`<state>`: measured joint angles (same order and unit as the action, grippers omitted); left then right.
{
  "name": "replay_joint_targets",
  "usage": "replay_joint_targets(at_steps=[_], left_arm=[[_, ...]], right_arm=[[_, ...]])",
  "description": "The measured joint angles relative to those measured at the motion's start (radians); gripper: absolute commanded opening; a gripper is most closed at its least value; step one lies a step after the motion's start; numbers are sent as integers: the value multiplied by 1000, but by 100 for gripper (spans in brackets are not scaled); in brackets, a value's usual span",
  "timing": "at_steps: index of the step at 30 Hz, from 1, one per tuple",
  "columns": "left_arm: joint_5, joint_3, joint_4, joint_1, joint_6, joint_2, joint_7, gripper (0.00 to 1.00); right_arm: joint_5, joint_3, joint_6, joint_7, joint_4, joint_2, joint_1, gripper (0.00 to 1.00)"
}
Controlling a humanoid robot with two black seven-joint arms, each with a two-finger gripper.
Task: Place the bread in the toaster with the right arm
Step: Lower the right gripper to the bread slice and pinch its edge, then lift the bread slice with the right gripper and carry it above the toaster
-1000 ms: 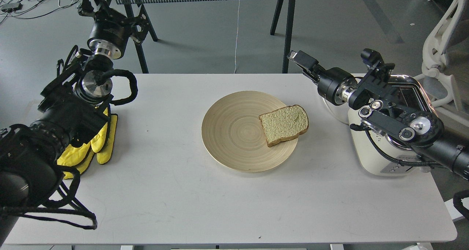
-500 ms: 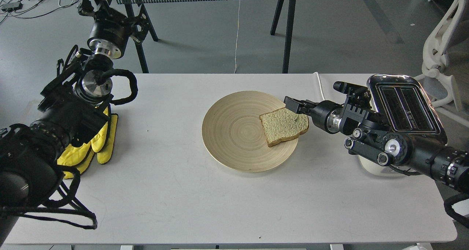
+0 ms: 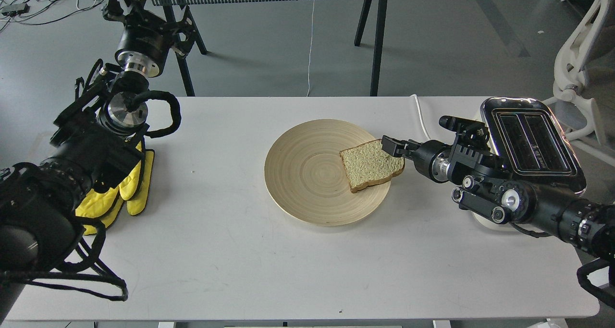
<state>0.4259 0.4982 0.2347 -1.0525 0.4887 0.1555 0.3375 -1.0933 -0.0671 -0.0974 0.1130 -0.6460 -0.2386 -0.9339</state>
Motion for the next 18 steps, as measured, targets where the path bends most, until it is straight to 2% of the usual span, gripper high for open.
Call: replay_joint_targets(at_steps=[3, 7, 10, 14, 18], left_arm=[[1, 1, 0, 3, 0, -1, 0, 100], [1, 2, 0, 3, 0, -1, 0, 100], [1, 2, 0, 3, 0, -1, 1, 100], [1, 2, 0, 3, 0, -1, 2, 100], [1, 2, 0, 3, 0, -1, 2, 100]], right_arm=[[1, 2, -2, 0, 11, 11, 9, 67], [1, 2, -2, 0, 20, 17, 20, 58], [1, 2, -2, -1, 21, 19, 22, 44], [5, 2, -2, -12, 21, 19, 26, 18], [9, 8, -2, -14, 17, 19, 27, 8]])
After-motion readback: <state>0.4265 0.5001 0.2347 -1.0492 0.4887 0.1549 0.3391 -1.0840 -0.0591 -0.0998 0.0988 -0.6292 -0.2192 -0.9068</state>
